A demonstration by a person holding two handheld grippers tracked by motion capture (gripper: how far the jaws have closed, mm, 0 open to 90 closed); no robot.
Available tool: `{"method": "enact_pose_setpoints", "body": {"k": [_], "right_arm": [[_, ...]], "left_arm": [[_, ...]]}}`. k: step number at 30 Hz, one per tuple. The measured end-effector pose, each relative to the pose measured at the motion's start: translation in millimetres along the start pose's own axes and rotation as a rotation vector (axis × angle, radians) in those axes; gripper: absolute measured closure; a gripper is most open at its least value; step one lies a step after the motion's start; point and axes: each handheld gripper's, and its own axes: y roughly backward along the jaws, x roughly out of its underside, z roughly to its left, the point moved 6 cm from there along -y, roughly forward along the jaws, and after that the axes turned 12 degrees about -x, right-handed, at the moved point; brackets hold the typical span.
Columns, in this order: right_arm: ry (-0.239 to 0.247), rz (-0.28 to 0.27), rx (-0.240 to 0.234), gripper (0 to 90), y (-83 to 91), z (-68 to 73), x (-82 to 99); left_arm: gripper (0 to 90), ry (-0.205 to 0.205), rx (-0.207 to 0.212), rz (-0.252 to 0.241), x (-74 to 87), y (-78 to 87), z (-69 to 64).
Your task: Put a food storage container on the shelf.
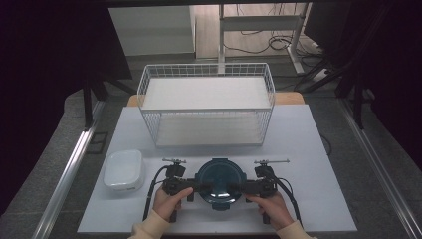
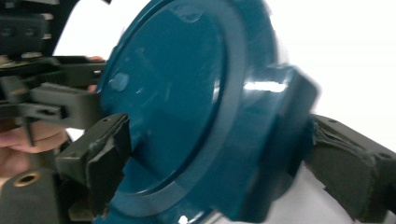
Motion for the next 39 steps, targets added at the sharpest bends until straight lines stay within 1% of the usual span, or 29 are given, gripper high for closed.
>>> {"method": "enact_pose_setpoints", "body": {"k": [1,2,3,5,6,7,8,9,10,13,14,17,19,20,22,23,26,28,29,31,34,35,38,39], "right_arm": [[-0.001,0.003,-0.010,11.8,-0.9,0.9,0.7],[0.010,0.001,-0.004,13.2,-0.7,2.5,1.0],[0.010,0.001,-0.004,13.2,-0.7,2.5,1.0],[-0.004,-0.012,-0.004,15.9,1.1,1.8,0.6],[-0.014,-0.026,-0.012,18.1,2.8,0.9,0.8],[-0.021,-0.035,-0.014,19.1,3.8,0.6,0.9],[-0.021,-0.035,-0.014,19.1,3.8,0.6,0.9],[-0.032,-0.052,-0.023,21.7,5.2,-0.6,0.4],[-0.040,-0.056,-0.026,23.0,5.9,-0.8,0.1],[-0.047,-0.059,-0.031,25.2,8.1,-0.2,-0.4],[-0.047,-0.059,-0.031,25.2,8.1,-0.2,-0.4],[-0.052,-0.063,-0.030,27.5,10.4,1.2,-0.2],[-0.058,-0.075,-0.033,28.8,11.5,1.6,0.3],[-0.063,-0.089,-0.035,30.1,12.3,1.3,0.6],[-0.090,-0.115,-0.048,32.8,15.2,0.8,1.3],[-0.095,-0.116,-0.053,33.6,16.6,0.9,1.6],[-0.084,-0.131,-0.054,35.4,20.0,2.7,0.4],[-0.077,-0.141,-0.052,36.5,22.4,4.0,-0.9],[-0.076,-0.151,-0.053,37.4,24.2,5.1,-2.0],[-0.070,-0.156,-0.052,37.6,25.0,5.8,-2.5],[-0.044,-0.155,-0.039,37.6,26.2,8.7,-2.7],[-0.044,-0.155,-0.039,37.6,26.2,8.7,-2.7],[-0.036,-0.157,-0.039,37.6,27.3,10.6,-2.9],[-0.015,-0.160,-0.039,37.7,28.4,12.0,-4.0]], "left_arm": [[17.2,0.008,0.017,0.010,0.7,-1.2,0.7],[19.1,0.008,0.007,0.009,1.6,-1.6,0.9],[19.5,0.008,0.007,0.009,1.6,-1.6,0.9],[20.5,0.028,0.002,0.003,1.1,-1.1,1.1],[21.7,0.038,0.003,0.001,1.1,-1.0,1.3],[22.4,0.055,-0.002,0.001,1.4,-0.2,1.1],[22.4,0.055,-0.002,0.001,1.4,-0.2,1.1],[22.6,0.057,-0.006,0.001,1.7,0.2,0.8],[22.9,0.062,-0.007,0.000,1.8,0.5,0.5],[25.9,0.076,-0.010,-0.009,2.0,2.9,0.0],[25.9,0.089,-0.010,-0.019,1.8,4.0,-0.6],[28.9,0.079,-0.010,-0.021,3.4,7.7,-0.9],[30.1,0.081,-0.011,-0.025,4.3,9.5,-1.6],[30.9,0.081,-0.013,-0.028,4.6,10.6,-2.3],[33.0,0.075,-0.014,-0.030,4.8,13.3,-3.7],[34.0,0.074,-0.013,-0.033,4.8,14.5,-4.6],[36.4,0.064,-0.014,-0.036,5.1,17.3,-6.6],[38.6,0.062,0.000,-0.034,4.4,19.7,-6.7],[40.8,0.067,0.006,-0.035,4.3,20.5,-6.4],[41.1,0.072,0.009,-0.043,4.2,20.9,-6.9],[41.0,0.075,0.014,-0.039,5.4,21.1,-6.9],[41.0,0.077,0.014,-0.039,5.7,21.3,-7.3],[41.1,0.069,0.014,-0.043,5.2,22.7,-8.7],[41.4,0.064,0.015,-0.046,4.3,23.7,-9.3]]}}
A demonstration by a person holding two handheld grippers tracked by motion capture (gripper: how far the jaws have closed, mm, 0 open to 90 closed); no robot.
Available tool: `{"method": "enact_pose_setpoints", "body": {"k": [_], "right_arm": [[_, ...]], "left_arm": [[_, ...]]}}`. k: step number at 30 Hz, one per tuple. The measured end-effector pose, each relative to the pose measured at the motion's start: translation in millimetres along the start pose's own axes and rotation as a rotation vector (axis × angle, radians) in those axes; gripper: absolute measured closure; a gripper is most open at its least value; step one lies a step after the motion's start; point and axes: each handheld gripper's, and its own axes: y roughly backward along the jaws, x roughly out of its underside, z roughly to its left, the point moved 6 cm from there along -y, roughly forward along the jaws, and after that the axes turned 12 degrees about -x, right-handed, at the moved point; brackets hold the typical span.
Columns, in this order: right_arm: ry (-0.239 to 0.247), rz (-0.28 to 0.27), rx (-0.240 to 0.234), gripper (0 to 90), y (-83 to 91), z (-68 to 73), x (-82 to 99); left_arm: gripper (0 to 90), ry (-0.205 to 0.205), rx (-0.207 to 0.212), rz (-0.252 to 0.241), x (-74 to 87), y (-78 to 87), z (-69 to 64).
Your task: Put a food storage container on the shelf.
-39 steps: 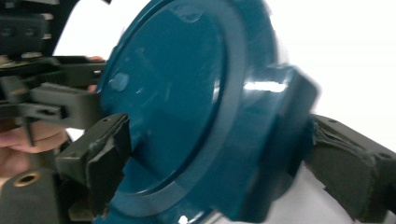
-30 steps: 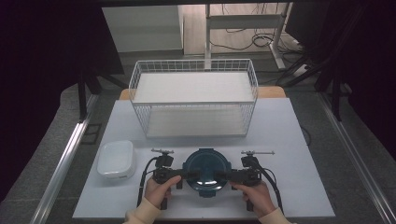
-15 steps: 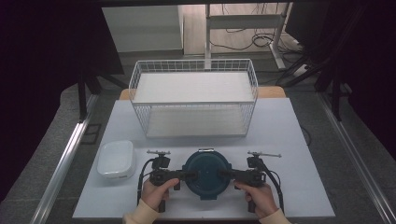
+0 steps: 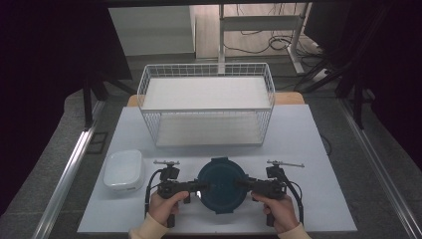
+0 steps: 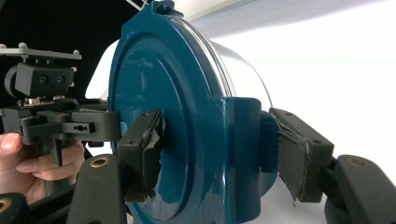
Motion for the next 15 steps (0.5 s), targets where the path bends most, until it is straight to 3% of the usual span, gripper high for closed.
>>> {"method": "enact_pose_setpoints", "body": {"k": [15], "right_arm": [[0.068,-0.015,-0.008,38.0,6.1,13.0,-5.9]], "left_arm": [[41.9,-0.044,0.014,-0.031,-4.3,10.9,-7.8]]}}
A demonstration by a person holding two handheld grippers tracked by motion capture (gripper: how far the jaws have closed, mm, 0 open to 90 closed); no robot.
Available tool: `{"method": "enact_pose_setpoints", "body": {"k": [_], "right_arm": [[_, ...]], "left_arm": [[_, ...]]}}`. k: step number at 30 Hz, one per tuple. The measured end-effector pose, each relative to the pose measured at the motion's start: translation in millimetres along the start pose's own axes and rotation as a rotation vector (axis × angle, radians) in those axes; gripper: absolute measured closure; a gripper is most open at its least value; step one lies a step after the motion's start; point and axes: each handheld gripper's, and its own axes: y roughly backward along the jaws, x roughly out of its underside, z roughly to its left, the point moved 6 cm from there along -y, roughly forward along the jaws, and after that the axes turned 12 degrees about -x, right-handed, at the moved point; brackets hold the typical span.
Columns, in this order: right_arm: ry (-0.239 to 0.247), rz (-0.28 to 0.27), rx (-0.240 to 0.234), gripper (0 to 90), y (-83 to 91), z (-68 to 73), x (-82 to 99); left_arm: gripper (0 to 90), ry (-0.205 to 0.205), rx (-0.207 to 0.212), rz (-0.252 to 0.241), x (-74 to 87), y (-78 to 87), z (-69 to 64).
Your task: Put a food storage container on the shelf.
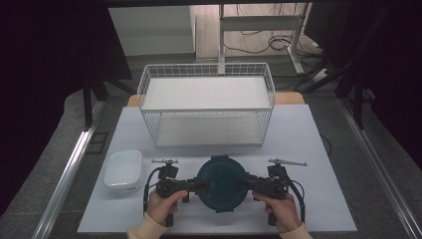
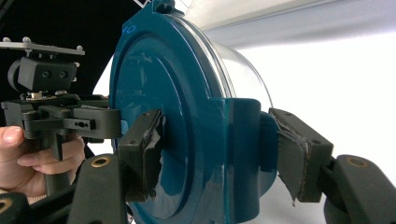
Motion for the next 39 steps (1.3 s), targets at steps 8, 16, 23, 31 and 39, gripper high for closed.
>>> {"method": "enact_pose_setpoints", "body": {"k": [8,16,23,31,39], "right_arm": [[0.037,-0.012,-0.002,38.1,2.7,7.4,-3.4],[0.079,-0.029,-0.002,38.1,8.2,16.6,-9.2],[0.115,-0.041,-0.010,38.1,10.0,26.6,-13.0],[0.142,-0.045,-0.006,38.2,11.4,33.8,-16.0],[0.176,-0.046,-0.010,38.3,13.0,42.7,-23.6]], "left_arm": [[42.1,-0.012,0.006,-0.017,-2.3,5.6,-4.8],[42.2,-0.040,0.009,-0.040,-7.1,12.7,-12.5],[42.2,-0.058,0.004,-0.061,-9.7,21.1,-17.3],[42.2,-0.072,0.011,-0.073,-13.1,27.7,-20.3],[42.3,-0.085,0.013,-0.100,-18.2,35.4,-24.0]]}}
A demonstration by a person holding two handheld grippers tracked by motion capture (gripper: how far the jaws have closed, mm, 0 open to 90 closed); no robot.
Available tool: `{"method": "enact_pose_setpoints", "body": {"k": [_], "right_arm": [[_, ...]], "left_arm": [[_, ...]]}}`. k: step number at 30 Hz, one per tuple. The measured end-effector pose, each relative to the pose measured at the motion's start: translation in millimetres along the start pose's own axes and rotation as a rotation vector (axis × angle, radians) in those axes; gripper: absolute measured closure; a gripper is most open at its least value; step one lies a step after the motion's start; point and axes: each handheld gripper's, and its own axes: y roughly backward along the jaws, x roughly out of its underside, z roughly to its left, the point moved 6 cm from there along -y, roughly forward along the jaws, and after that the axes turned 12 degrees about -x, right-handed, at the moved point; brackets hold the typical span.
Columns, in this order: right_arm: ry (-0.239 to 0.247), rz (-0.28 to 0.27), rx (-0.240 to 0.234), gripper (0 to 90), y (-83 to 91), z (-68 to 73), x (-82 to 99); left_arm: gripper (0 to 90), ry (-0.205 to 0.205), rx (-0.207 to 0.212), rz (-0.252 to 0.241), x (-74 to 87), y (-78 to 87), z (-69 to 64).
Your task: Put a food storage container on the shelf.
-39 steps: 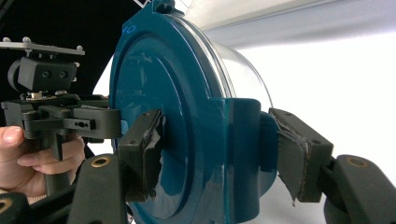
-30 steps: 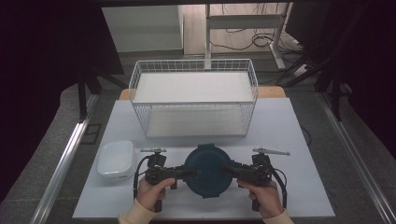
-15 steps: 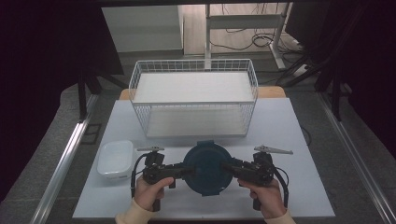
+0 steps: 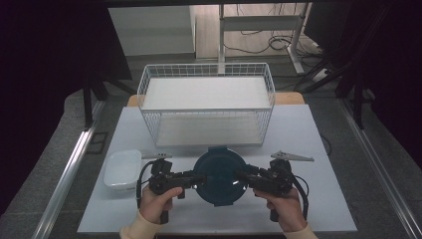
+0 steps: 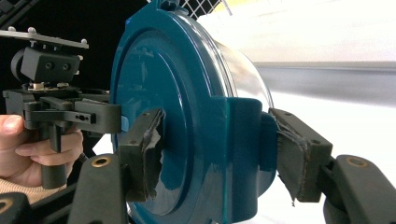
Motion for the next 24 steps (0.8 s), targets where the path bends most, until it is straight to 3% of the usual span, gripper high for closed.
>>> {"method": "enact_pose_setpoints", "body": {"k": [13,24], "right_arm": [[0.009,0.006,-0.002,38.5,-1.7,3.5,-5.5],[0.012,0.006,-0.010,38.5,-5.8,7.5,-24.1]], "left_arm": [[42.2,0.013,0.002,-0.011,-3.8,3.8,0.3],[42.2,0.011,-0.006,-0.025,-21.7,11.9,-1.5]]}}
